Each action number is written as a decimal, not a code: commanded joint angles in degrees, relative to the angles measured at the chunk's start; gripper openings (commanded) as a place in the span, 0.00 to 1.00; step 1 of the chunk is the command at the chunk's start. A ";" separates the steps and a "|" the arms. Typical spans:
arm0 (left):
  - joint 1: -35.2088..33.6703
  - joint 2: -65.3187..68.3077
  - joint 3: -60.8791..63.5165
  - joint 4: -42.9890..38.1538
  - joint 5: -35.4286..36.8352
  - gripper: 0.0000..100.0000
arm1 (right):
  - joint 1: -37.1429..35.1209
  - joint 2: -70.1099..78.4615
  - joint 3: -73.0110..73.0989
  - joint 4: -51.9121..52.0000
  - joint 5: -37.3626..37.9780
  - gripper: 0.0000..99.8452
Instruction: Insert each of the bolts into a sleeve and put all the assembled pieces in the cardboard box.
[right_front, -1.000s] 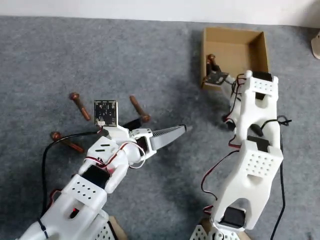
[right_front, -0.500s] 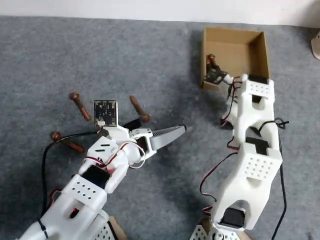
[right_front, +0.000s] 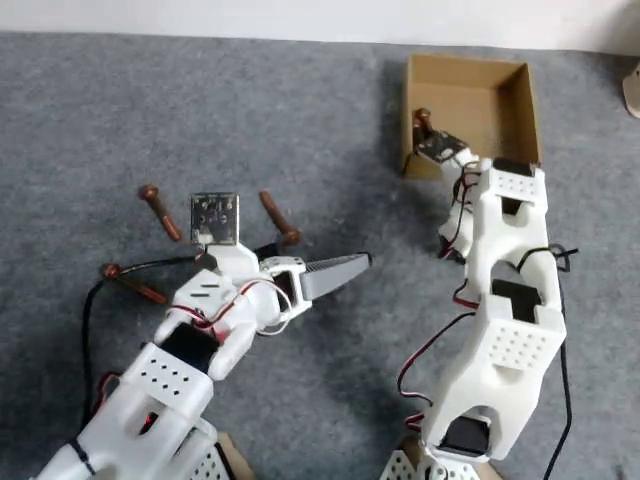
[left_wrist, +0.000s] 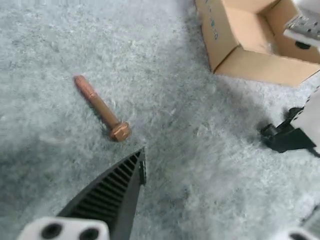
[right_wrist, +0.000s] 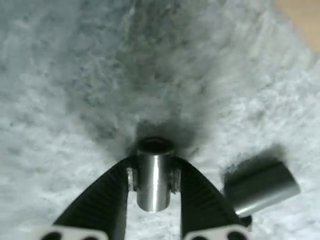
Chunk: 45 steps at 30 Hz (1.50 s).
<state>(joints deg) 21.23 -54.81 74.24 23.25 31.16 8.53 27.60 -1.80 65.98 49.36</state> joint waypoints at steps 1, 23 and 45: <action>-1.98 -0.57 -5.23 3.25 0.44 0.50 | -3.91 -7.34 2.42 -0.40 -5.01 0.01; -20.79 -0.57 -10.59 15.56 -4.31 0.50 | -17.63 -59.65 46.81 -12.70 -19.87 0.01; -29.85 6.46 -25.10 36.40 -1.93 0.50 | -30.55 -86.46 82.07 -39.60 -37.63 0.01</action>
<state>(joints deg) -6.64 -52.70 53.67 59.21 28.70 -21.45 -53.54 77.23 31.08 12.35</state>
